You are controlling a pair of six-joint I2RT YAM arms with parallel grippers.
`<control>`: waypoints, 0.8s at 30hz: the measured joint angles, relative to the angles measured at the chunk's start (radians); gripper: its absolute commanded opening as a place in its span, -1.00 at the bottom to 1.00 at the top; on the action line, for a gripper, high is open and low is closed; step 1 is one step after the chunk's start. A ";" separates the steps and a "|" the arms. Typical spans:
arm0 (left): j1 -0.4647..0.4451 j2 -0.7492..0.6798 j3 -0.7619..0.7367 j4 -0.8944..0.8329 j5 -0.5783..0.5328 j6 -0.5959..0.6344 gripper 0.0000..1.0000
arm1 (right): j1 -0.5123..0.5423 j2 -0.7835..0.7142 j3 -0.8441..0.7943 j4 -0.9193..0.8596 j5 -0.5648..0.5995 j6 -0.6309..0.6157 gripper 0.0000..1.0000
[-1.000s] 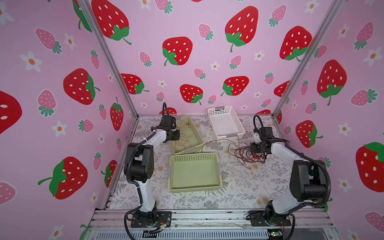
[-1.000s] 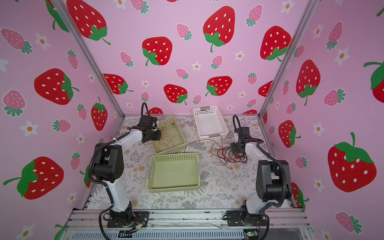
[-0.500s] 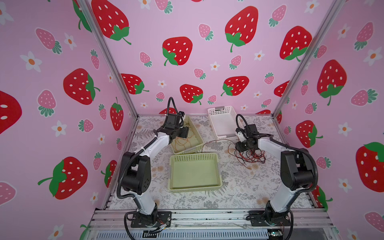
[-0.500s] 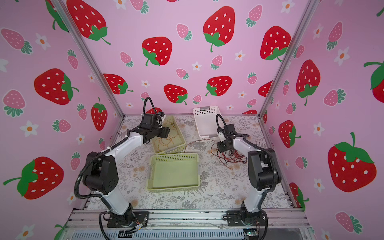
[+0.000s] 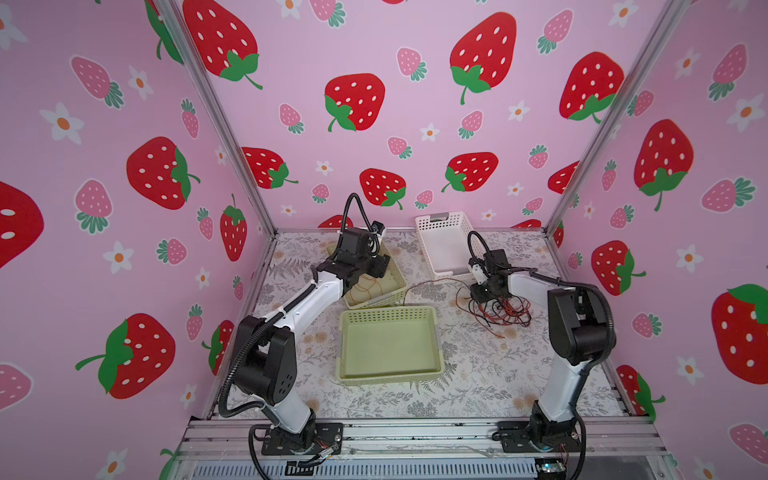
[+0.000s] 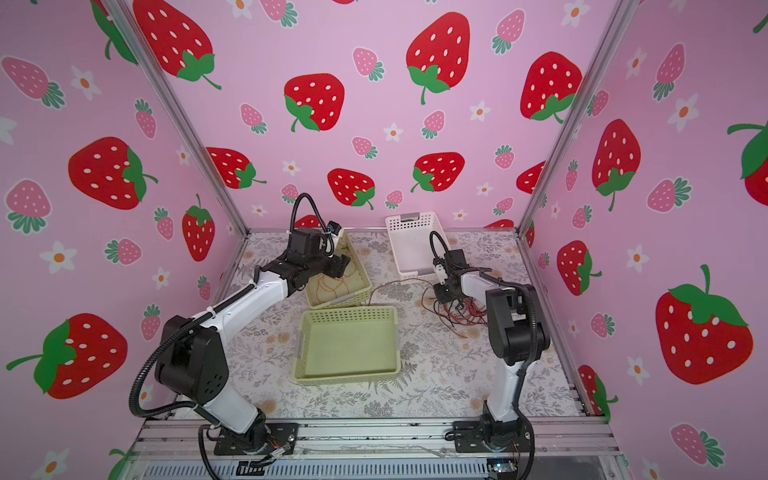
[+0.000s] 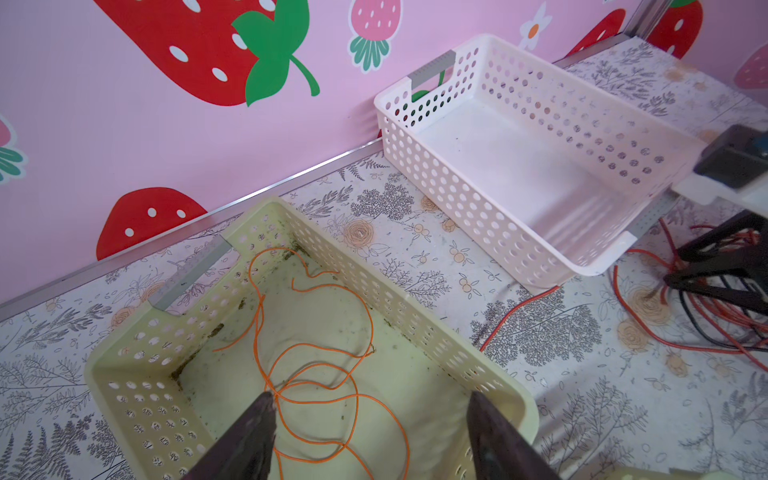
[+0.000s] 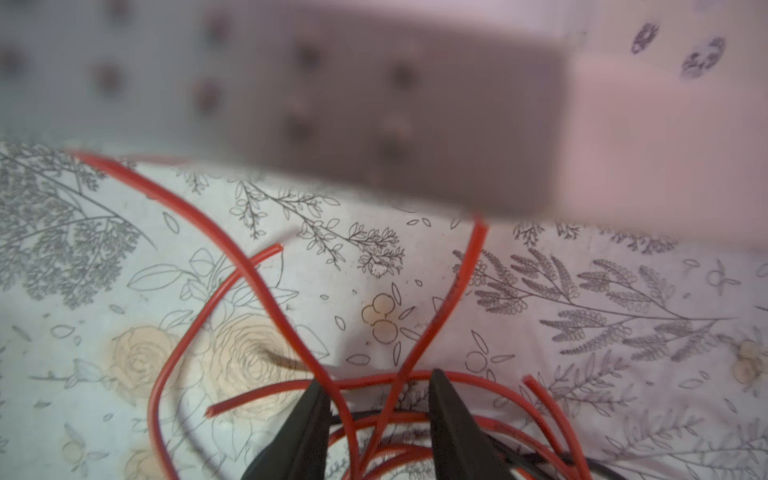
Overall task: Untangle the cables
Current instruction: 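Raise the left gripper from the basket while the right gripper lifts a red wire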
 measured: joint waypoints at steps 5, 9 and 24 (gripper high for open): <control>-0.020 0.000 0.000 0.002 0.001 0.021 0.47 | 0.000 0.019 0.008 0.031 -0.001 -0.005 -0.77; -0.029 0.000 0.000 0.013 0.005 0.033 0.47 | 0.001 0.008 0.003 0.042 -0.003 -0.012 -0.96; -0.138 -0.064 -0.003 0.156 0.196 0.070 0.50 | 0.008 -0.535 0.085 0.048 -0.089 -0.035 -1.00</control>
